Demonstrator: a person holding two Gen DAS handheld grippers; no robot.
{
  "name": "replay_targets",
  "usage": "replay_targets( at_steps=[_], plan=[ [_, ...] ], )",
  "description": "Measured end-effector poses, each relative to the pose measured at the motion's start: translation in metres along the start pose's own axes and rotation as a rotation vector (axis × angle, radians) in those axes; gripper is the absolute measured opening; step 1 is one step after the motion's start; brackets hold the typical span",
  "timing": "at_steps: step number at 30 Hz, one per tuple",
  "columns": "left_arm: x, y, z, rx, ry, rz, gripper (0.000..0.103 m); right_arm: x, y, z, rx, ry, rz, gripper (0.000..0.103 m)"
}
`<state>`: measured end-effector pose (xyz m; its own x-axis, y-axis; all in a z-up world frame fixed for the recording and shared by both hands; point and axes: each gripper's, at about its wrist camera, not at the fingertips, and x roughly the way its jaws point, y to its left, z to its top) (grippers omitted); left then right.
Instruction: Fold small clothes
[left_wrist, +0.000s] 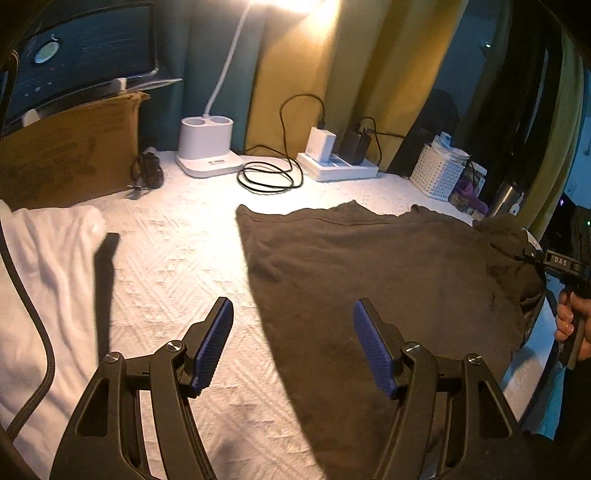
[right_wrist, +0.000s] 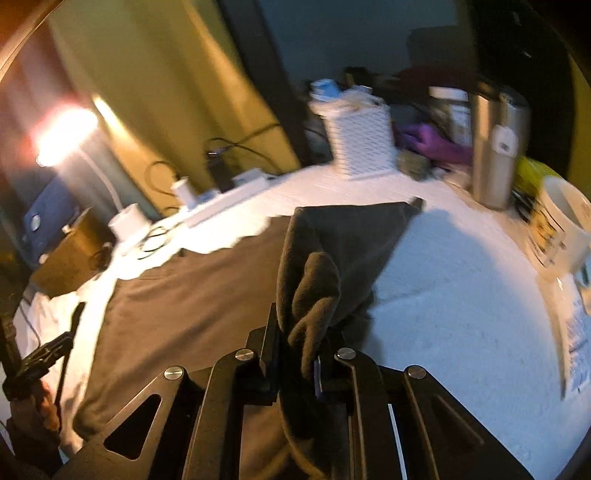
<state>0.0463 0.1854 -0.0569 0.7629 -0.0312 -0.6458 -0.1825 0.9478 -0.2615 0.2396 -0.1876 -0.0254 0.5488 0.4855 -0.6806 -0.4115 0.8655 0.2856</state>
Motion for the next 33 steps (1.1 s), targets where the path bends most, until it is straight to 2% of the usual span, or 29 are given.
replay_targets(
  at_steps=[6, 15, 26, 33],
  plan=[
    [-0.019, 0.019, 0.0, -0.022, -0.032, 0.021, 0.067, 0.007, 0.054, 0.006, -0.083, 0.005, 0.102, 0.009],
    [-0.034, 0.033, -0.007, -0.036, -0.042, 0.017, 0.067, 0.024, 0.125, -0.002, -0.178, 0.066, 0.229, 0.009],
    [-0.051, 0.047, -0.015, -0.058, -0.069, 0.018, 0.067, 0.043, 0.213, -0.048, -0.304, 0.186, 0.376, 0.009],
    [-0.059, 0.055, -0.022, -0.076, -0.072, 0.036, 0.067, 0.059, 0.247, -0.078, -0.369, 0.276, 0.416, 0.009]
  ],
)
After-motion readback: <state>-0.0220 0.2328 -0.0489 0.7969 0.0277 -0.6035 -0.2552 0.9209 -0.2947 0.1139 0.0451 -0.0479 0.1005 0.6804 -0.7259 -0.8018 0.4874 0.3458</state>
